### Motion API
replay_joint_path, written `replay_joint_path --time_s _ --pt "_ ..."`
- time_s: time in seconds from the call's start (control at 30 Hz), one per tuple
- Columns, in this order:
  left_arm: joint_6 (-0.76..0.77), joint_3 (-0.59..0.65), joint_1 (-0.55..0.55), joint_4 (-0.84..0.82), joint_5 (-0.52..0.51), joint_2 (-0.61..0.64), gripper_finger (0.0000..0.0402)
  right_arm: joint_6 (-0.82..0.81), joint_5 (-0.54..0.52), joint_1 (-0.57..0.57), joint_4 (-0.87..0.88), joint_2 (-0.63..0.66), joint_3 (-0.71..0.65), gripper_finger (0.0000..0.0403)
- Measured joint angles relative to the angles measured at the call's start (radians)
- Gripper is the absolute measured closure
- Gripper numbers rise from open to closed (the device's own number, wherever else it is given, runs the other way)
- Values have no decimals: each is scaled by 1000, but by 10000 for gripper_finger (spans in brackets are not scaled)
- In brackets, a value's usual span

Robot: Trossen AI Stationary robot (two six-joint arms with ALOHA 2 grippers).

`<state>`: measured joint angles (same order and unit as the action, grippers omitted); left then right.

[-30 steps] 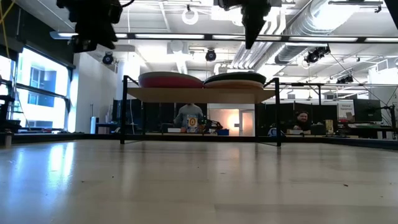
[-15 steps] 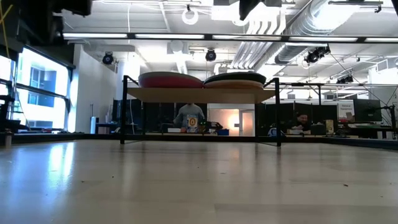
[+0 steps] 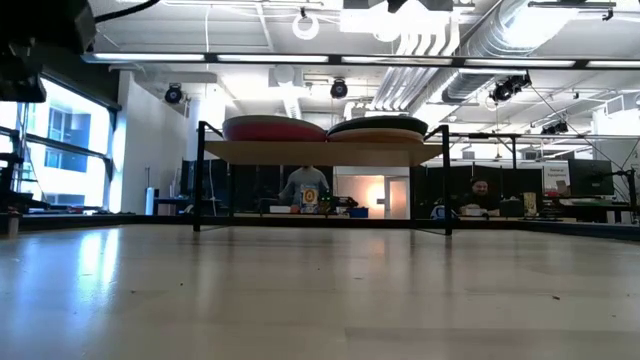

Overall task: Place and stack plates onto a shelf
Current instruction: Stack the orange plate on top of the gray plate on the shelf

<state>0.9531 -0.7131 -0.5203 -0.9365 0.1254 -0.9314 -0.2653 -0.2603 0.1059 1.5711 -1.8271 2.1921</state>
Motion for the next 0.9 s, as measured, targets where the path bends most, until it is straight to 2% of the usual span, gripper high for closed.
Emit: replay_joint_path --time_s 0.13,0.33,0.53,0.9 --pt "75 40 -5 58 -2 -4 323 0 -6 3 0 0 0 306" --pt "116 110 -18 153 88 -27 295 -8 -6 3 0 0 0 306" --pt "94 113 -33 152 44 -66 274 -15 -6 4 0 0 0 306" --pt "120 113 -96 185 18 -229 273 -24 -26 3 0 0 0 306"
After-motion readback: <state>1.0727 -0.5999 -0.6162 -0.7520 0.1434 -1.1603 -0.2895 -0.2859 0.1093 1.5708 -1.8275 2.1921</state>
